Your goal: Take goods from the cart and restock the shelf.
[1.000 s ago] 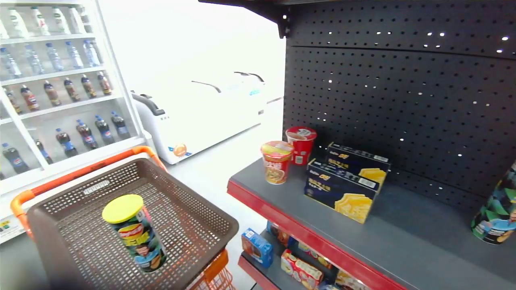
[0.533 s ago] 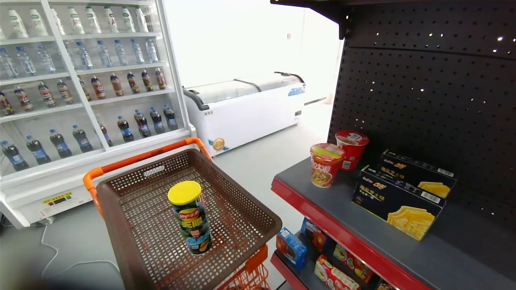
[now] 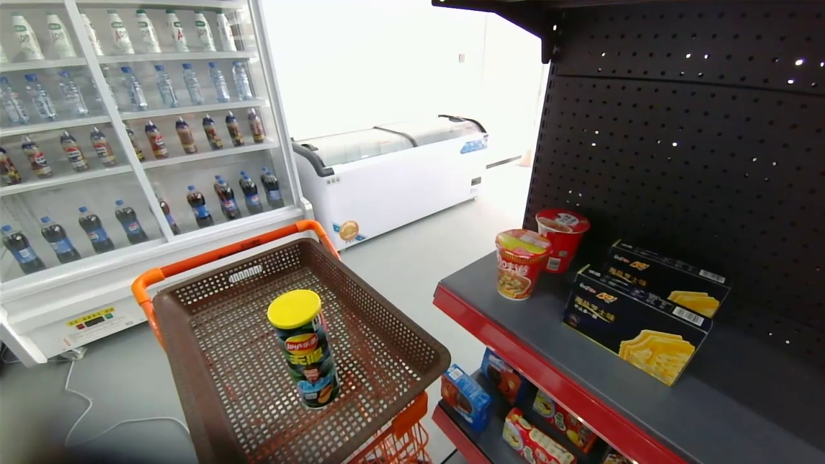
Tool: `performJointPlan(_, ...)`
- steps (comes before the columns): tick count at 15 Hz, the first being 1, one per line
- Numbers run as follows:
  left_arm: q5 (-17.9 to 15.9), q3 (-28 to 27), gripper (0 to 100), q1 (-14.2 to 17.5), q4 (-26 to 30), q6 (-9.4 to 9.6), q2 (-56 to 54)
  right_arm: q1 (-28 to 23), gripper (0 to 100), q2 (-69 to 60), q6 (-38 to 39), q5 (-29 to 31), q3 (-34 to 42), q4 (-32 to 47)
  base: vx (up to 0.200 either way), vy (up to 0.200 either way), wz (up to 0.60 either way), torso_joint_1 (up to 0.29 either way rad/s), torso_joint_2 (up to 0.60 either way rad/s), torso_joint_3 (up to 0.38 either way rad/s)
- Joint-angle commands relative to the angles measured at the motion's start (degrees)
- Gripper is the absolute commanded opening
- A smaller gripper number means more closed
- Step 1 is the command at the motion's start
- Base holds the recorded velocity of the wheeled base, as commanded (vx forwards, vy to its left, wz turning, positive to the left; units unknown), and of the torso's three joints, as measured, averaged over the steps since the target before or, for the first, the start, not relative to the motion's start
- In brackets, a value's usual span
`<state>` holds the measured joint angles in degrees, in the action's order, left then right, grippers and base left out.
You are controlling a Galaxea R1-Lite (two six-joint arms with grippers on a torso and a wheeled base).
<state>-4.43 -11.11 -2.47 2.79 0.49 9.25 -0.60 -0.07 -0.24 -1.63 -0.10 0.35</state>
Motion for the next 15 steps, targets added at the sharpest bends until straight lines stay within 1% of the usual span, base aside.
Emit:
performJointPlan(1, -6.21, -8.67, 100, -8.51, 0.02, -4.44, 19.49, -0.02, 100, 0.07, -0.02, -0.04, 0.01, 0.00, 0.000, 0.000, 0.00, 0.000, 0.00, 0.000)
performJointPlan(2, -4.36, -7.35, 100, -10.97, -0.51, -3.65, 20.01, -0.02, 100, 0.07, -0.02, -0.04, 0.01, 0.00, 0.000, 0.000, 0.00, 0.000, 0.00, 0.000)
performJointPlan(3, -0.76, -7.00, 100, -13.17, -0.33, -3.48, 22.04, -0.02, 100, 0.07, -0.02, -0.04, 0.01, 0.00, 0.000, 0.000, 0.00, 0.000, 0.00, 0.000)
performJointPlan(4, 0.73, -6.82, 100, -14.14, -0.24, -3.83, 23.71, -0.02, 100, 0.07, -0.02, -0.04, 0.01, 0.00, 0.000, 0.000, 0.00, 0.000, 0.00, 0.000)
performJointPlan(5, 0.65, -7.18, 100, -14.49, -0.77, -5.23, 26.78, -0.02, 100, 0.07, -0.02, -0.04, 0.01, 0.00, 0.000, 0.000, 0.00, 0.000, 0.00, 0.000)
performJointPlan(6, -0.23, -7.44, 100, -14.05, -2.00, -5.23, 31.09, -0.02, 100, 0.07, -0.02, -0.04, 0.01, 0.00, 0.000, 0.000, 0.00, 0.000, 0.00, 0.000)
performJointPlan(7, -0.76, -7.44, 100, -13.79, -3.14, -5.23, 33.20, -0.02, 100, 0.07, -0.02, -0.04, 0.01, 0.00, 0.000, 0.000, 0.00, 0.000, 0.00, 0.000)
performJointPlan(8, -1.20, -7.70, 100, -12.64, -6.66, -5.23, 39.35, -0.02, 100, 0.07, -0.02, -0.04, 0.01, 0.00, 0.000, 0.000, 0.00, 0.000, 0.00, 0.000)
performJointPlan(9, -1.29, -8.41, 100, -11.41, -8.86, -4.97, 44.80, -0.02, 100, 0.07, -0.02, -0.04, 0.01, 0.00, 0.000, 0.000, 0.00, 0.000, 0.00, 0.000)
performJointPlan(10, -1.29, -9.37, 100, -9.30, -11.76, -4.09, 50.07, -0.02, 100, 0.07, -0.02, -0.04, 0.01, 0.00, 0.000, 0.000, 0.00, 0.000, 0.00, 0.000)
performJointPlan(12, -1.38, -12.62, 100, -6.58, -16.15, -0.58, 60.53, -0.02, 100, 0.07, -0.02, -0.04, 0.01, 0.00, 0.000, 0.000, 0.00, 0.000, 0.00, 0.000)
performJointPlan(13, -1.46, -13.68, 100, -5.61, -17.21, 0.13, 63.17, -0.02, 100, 0.07, -0.02, -0.04, 0.01, 0.00, 0.000, 0.000, 0.00, 0.000, 0.00, 0.000)
performJointPlan(14, -2.17, -15.53, 100, -3.94, -19.05, 1.80, 67.65, -0.02, 100, 0.07, -0.02, -0.04, 0.01, 0.00, 0.000, 0.000, 0.00, 0.000, 0.00, 0.000)
performJointPlan(15, -3.48, -17.63, 100, -3.41, -19.40, 2.59, 71.69, -0.02, 100, 0.07, -0.02, -0.04, 0.01, 0.00, 0.000, 0.000, 0.00, 0.000, 0.00, 0.000)
